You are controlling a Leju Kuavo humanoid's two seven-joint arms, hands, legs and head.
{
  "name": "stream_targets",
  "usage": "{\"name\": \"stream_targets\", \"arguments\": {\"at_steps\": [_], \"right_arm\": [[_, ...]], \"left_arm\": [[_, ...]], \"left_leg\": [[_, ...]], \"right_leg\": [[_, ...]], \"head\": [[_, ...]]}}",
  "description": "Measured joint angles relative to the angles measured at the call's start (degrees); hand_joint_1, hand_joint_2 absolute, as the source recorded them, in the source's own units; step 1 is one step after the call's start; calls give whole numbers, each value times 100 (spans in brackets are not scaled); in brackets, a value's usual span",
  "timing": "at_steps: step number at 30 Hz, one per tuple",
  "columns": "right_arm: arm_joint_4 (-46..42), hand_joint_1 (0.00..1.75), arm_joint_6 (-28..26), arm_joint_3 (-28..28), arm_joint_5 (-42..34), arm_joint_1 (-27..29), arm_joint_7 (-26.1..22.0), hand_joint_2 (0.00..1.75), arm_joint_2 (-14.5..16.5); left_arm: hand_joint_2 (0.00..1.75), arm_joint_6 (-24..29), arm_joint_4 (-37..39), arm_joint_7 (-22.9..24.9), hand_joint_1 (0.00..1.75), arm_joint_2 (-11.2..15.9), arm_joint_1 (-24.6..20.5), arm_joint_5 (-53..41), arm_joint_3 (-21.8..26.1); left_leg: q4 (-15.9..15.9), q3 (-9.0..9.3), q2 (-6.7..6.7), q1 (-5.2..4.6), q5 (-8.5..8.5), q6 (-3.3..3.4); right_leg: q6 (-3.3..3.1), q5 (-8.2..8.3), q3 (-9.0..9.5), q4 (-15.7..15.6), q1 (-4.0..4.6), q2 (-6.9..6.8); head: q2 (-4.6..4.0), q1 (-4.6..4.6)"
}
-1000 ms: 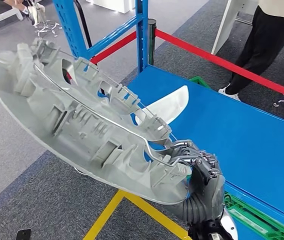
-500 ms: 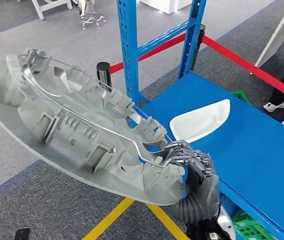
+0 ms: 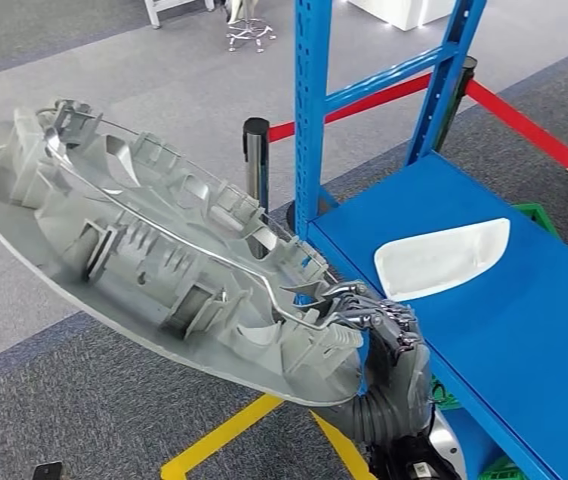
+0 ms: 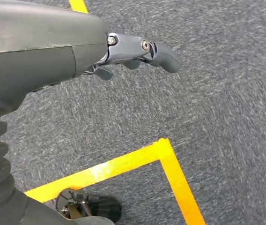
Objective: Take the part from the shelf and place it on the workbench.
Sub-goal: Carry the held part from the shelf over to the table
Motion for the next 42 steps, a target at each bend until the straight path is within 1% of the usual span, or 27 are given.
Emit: {"name": "stream_targets", "arguments": {"at_steps": [2,4,6,8,10,11,12,13,15,17,19,20,22,23,24,25,26,27,29,31,32,33,35,37,39,41,42], "right_arm": [[0,175,-2,-1,-1,-5,-2,175,0],[-1,175,-4,-2,-2,-9,-3,175,-1],[-1,175,-10,-5,-2,-7,-5,175,-3],[-1,175,-20,-17,-1,9,-17,175,-8],[0,175,-31,-42,-1,37,-31,175,-14],[0,175,-37,-56,0,52,-34,175,-17],[0,175,-42,-67,-1,64,-34,175,-20],[0,175,-48,-73,0,72,-35,175,-23],[-1,175,-56,-81,0,81,-43,175,-24],[-9,175,-70,-85,-2,95,-54,175,-26],[-16,175,-85,-89,-3,103,-57,175,-30],[-16,175,-90,-91,-3,101,-56,175,-31],[-21,175,-96,-93,-2,100,-62,175,-31],[-24,175,-98,-95,-3,101,-68,175,-32],[-27,175,-99,-98,-4,104,-76,175,-32],[-28,175,-98,-101,-5,106,-84,175,-33],[-28,175,-95,-104,-8,107,-91,175,-33],[-28,175,-89,-107,-13,108,-97,175,-33],[-29,175,-74,-110,-21,109,-107,175,-33],[-32,175,-68,-122,-28,109,-114,175,-33],[-33,175,-68,-129,-32,107,-118,175,-33],[-34,175,-68,-135,-36,104,-121,175,-33],[-36,175,-67,-144,-42,94,-120,175,-33],[-42,175,-61,-155,-44,93,-117,175,-33],[-47,175,-49,-173,-43,101,-119,175,-34],[-47,175,-36,-197,-42,109,-118,175,-36],[-46,175,-28,-209,-42,111,-116,175,-36]], "left_arm": [[175,0,0,0,0,1,-10,-1,-1],[175,0,-1,1,0,3,4,-2,-1],[175,1,-2,3,0,-1,18,-3,-2],[175,3,-2,5,0,-8,6,-4,-6],[175,5,-2,10,0,-9,-2,-4,-8],[175,8,-2,13,0,-9,1,-4,-8],[175,10,-2,15,0,-9,5,-4,-8],[175,13,-2,17,0,-13,6,-4,-9],[175,16,-2,18,0,-23,5,-4,-10],[175,19,-2,20,0,-30,4,-4,-9],[175,21,-2,21,0,-29,23,-4,-8],[175,24,-2,22,0,-36,37,-4,-8],[175,30,-2,22,0,-45,35,-4,-9],[175,32,-2,23,0,-51,25,-4,-10],[175,34,-2,24,0,-51,13,-4,-10],[175,35,-2,26,0,-52,6,-4,-10],[175,35,-2,30,0,-54,12,-4,-10],[175,35,-2,33,0,-55,21,-4,-10],[175,35,-3,39,0,-52,35,-3,-10],[175,36,-4,40,0,-48,19,-2,-10],[175,36,-4,42,0,-48,10,-1,-10],[175,37,-4,43,0,-45,10,1,-10],[175,37,-5,46,0,-42,31,4,-10],[175,38,-7,49,0,-42,36,4,-11],[175,39,-10,50,0,-43,12,4,-15],[175,39,-15,51,0,-39,1,7,-19],[175,39,-17,51,0,-38,3,9,-20]], "left_leg": [[-174,66,90,-52,-17,60],[-207,53,-36,-51,2,121],[-265,77,-166,-19,31,188],[-294,93,-298,1,44,233],[-290,94,-447,-3,41,247],[-286,98,-527,-5,39,247],[-279,103,-613,-6,38,246],[-268,110,-702,-3,32,238],[-226,97,-868,4,12,203],[-187,33,-1006,24,15,142],[-179,-25,-1145,52,43,73],[-152,-46,-1109,49,30,43],[151,-184,-819,30,-142,-10],[467,-331,-613,26,-302,-33],[846,-512,-486,33,-472,-54],[1189,-679,-425,42,-606,-68],[1384,-773,-395,49,-644,-75],[1371,-764,-376,53,-575,-74],[769,-444,-269,42,-206,-41],[92,-88,-12,-26,12,20],[-79,-10,73,-58,31,50],[-136,1,91,-86,4,73],[-185,-3,-43,-76,22,128],[-232,26,-175,-41,45,195],[-245,37,-312,-23,54,238],[-241,40,-470,-23,52,250],[-239,45,-554,-22,50,250]], "right_leg": [[43,-21,16,-6,30,-98],[100,-45,31,-27,37,-189],[150,-186,-27,123,17,2],[171,-512,-315,743,-2,350],[179,-759,-708,1479,-4,488],[180,-738,-818,1627,-4,504],[177,-593,-818,1538,-4,517],[169,-357,-710,1229,-9,558],[156,17,-387,453,-41,830],[152,78,-208,97,-60,1054],[132,65,-171,62,-52,984],[109,72,-155,43,-54,907],[45,75,-102,1,-64,722],[18,67,-80,-6,-53,625],[-4,55,-68,-8,-42,529],[-16,44,-62,-7,-31,441],[-20,32,-55,-6,-24,355],[-19,19,-44,-6,-19,275],[-5,-18,2,-6,-10,123],[36,-64,44,-6,21,-6],[60,-82,55,-6,37,-67],[86,-97,64,-12,51,-130],[142,-142,85,-12,48,-188],[189,-311,-14,222,27,66],[205,-629,-373,916,13,400],[214,-800,-779,1589,11,496],[216,-720,-869,1652,8,506]], "head": [[0,1],[1,0],[1,13],[1,38],[0,49],[0,49],[0,48],[0,49],[0,46],[1,38],[1,32],[1,28],[1,-14],[0,-34],[0,-53],[0,-52],[0,-55],[1,-55],[1,-56],[0,-54],[0,-51],[0,-49],[0,-45],[1,-31],[1,-3],[1,10],[0,11]]}}
